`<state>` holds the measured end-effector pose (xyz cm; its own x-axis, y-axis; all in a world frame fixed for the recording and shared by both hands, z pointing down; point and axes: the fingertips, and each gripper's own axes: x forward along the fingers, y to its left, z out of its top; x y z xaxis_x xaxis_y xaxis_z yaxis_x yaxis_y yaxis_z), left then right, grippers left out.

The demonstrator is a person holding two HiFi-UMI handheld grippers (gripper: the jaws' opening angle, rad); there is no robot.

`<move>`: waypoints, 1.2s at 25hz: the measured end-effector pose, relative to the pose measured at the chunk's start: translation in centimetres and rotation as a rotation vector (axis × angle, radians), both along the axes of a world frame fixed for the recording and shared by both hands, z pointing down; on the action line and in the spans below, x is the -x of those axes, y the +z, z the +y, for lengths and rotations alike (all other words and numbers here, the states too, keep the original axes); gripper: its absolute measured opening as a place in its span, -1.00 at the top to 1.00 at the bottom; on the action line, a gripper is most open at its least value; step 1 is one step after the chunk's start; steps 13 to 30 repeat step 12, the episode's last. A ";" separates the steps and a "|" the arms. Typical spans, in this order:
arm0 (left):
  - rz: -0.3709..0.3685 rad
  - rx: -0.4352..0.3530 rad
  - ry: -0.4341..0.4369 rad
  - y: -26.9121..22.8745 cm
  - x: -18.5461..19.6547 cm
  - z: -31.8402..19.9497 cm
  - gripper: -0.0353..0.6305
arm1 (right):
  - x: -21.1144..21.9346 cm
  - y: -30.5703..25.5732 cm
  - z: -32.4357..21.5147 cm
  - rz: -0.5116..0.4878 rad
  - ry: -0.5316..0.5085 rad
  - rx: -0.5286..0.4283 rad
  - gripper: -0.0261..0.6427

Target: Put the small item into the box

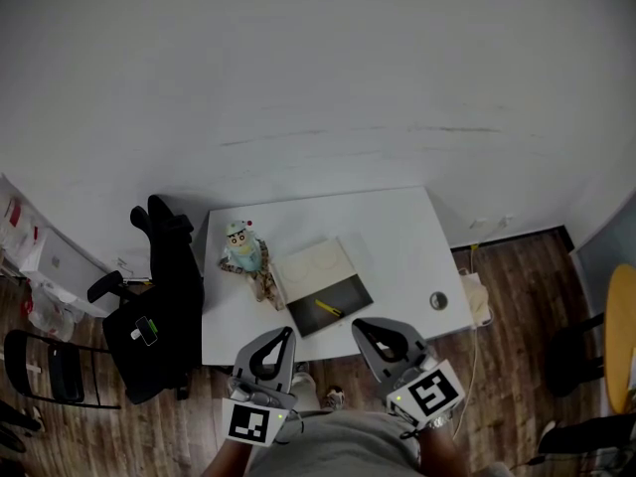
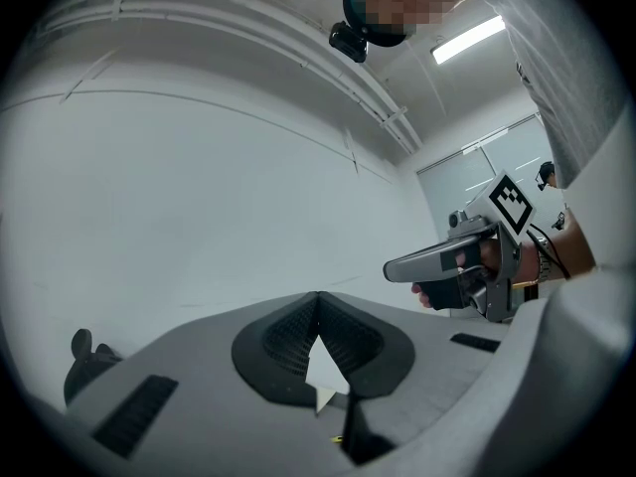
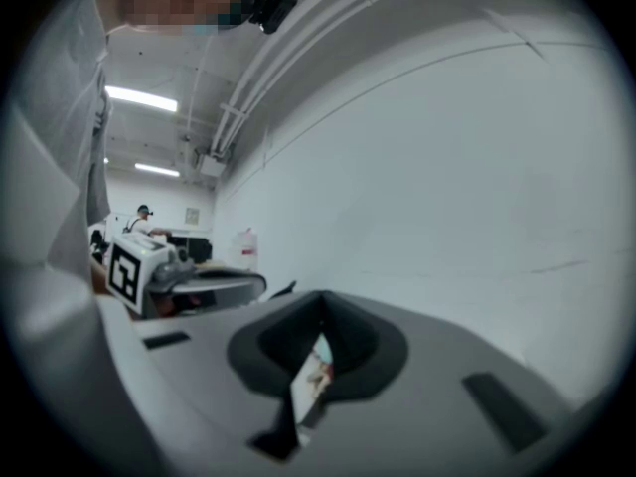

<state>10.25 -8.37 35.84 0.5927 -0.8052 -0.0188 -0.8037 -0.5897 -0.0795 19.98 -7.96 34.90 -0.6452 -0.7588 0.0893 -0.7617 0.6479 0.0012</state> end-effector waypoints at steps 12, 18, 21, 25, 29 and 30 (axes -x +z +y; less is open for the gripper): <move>0.000 -0.004 0.016 0.2 -0.7 -0.2 0.80 | -0.8 0.7 0.1 0.014 0.016 0.016 0.83; 0.000 -0.004 0.016 0.2 -0.7 -0.2 0.80 | -0.8 0.7 0.1 0.014 0.016 0.016 0.83; 0.000 -0.004 0.016 0.2 -0.7 -0.2 0.80 | -0.8 0.7 0.1 0.014 0.016 0.016 0.83; 0.000 -0.004 0.016 0.2 -0.7 -0.2 0.80 | -0.8 0.7 0.1 0.014 0.016 0.016 0.83; 0.000 -0.004 0.016 0.2 -0.7 -0.2 0.80 | -0.8 0.7 0.1 0.014 0.016 0.016 0.83; 0.000 -0.004 0.016 0.2 -0.7 -0.2 0.80 | -0.8 0.7 0.1 0.014 0.016 0.016 0.83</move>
